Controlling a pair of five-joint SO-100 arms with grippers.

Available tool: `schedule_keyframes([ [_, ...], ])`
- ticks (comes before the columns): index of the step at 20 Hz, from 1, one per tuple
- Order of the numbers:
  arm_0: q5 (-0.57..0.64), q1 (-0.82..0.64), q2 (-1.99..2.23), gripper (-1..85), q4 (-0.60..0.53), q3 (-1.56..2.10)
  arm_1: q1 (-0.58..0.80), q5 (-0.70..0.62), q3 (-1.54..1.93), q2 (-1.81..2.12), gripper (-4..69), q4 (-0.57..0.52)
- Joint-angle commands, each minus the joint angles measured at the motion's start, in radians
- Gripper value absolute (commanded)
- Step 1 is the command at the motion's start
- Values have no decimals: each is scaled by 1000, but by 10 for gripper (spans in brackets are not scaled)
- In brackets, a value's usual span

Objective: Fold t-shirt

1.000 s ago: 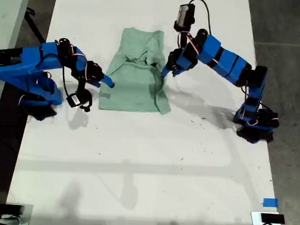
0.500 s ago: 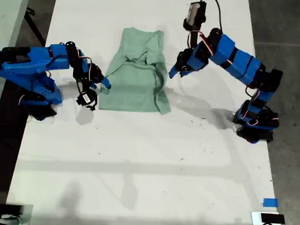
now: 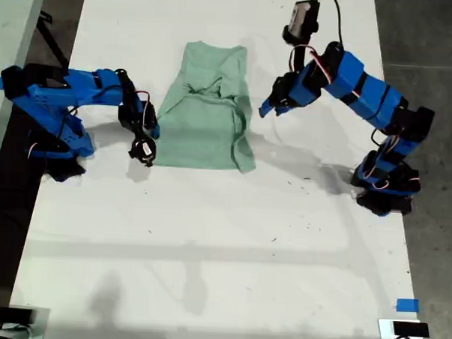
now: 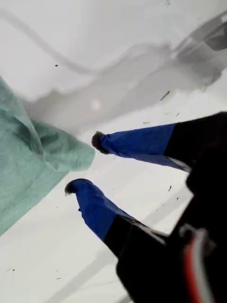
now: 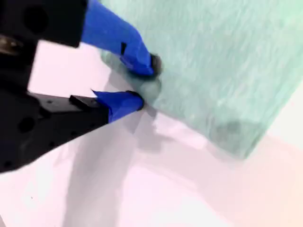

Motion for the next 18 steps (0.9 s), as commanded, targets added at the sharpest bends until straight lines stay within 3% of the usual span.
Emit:
schedule_keyframes([
  [1,12,2,2,1,9,-32,-12,0,0,77,165,8],
  [9,28,-48,224,0,330,-150,-6,3,21,77,165,0],
  [18,-35,176,-80,0,313,-652,-6,18,37,80,165,3],
])
